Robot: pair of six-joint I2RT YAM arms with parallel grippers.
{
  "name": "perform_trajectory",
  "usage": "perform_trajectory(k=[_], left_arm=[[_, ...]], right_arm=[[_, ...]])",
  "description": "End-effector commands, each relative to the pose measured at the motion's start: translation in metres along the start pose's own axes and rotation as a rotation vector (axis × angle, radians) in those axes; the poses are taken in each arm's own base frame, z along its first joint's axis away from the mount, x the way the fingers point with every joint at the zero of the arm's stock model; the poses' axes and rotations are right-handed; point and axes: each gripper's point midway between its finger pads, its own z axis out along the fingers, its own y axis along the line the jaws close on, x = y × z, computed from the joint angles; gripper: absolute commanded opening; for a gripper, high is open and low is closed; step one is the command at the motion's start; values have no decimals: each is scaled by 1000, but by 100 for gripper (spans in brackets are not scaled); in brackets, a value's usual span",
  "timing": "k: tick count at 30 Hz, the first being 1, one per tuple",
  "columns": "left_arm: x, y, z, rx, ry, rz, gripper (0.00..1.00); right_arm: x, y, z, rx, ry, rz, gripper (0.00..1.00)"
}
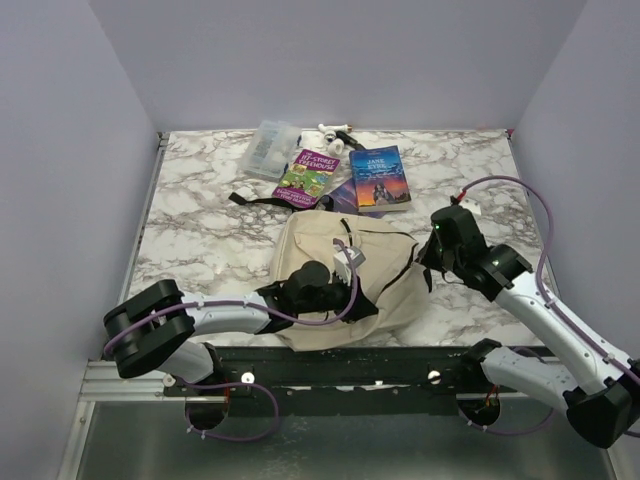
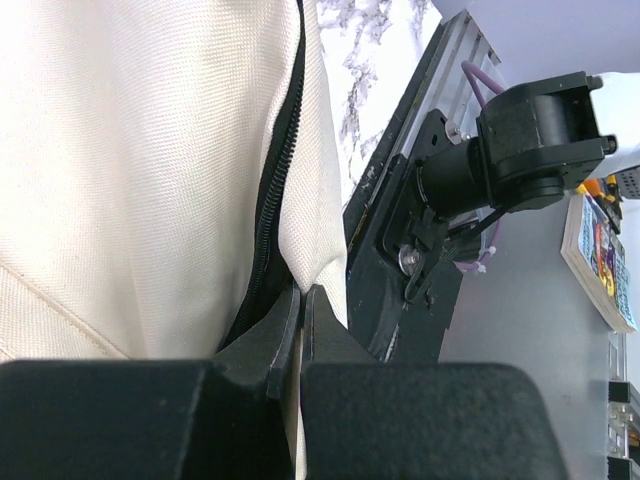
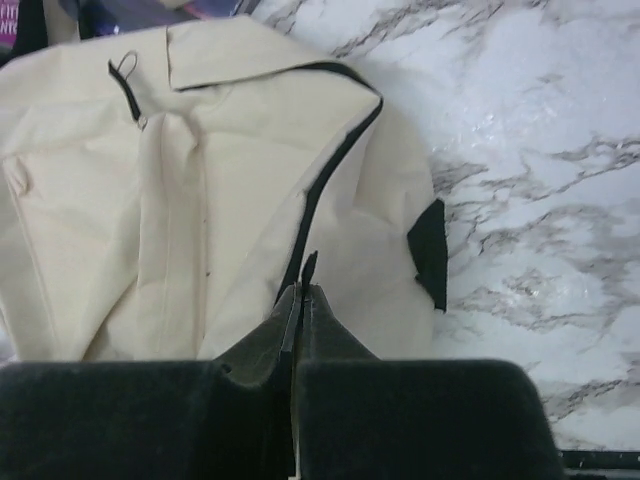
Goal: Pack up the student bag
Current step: Unzip the student bag at the center of the board.
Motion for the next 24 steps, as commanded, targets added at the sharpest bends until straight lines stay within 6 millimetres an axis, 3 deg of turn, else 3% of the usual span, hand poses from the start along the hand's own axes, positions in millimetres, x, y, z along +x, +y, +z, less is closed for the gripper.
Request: perform_trajectory(k=[1,4,8,9,10,12,15,16,17,21,24], left_arm=[[25,7,-12,-12,73,3,0],[33,4,-15,3,92,6,0],[37,-8,-18,67,133,9,0],[35,-14,-19,90,141,3,9],[31,-22,-21,122,144,4,28],[18,-33,-23,147,120,10,47],[-11,-49,-24,154,77,37,57],[-21,-50,-24,136,62,43,77],[-32,-50,-24,108,45,44,91],[-76,-39,-22,-11,-45,30,94],[-96,-20,-14,-97,-82,27,95]], right_arm=[[-47,-3,14,-54,-135,37,0],[-56,2,25,-116,-149,32,0],[-55,37,17,-321,-142,-50,0],[-49,43,13,-364,-115,-68,0],[-42,45,11,-388,-90,-82,0],[-26,49,7,-439,-30,-103,0],[-4,53,-2,-511,50,-114,0],[1,53,-5,-525,68,-112,0],[4,53,-10,-538,73,-109,0],[3,53,-25,-565,62,-95,0],[3,56,-31,-584,72,-93,0]])
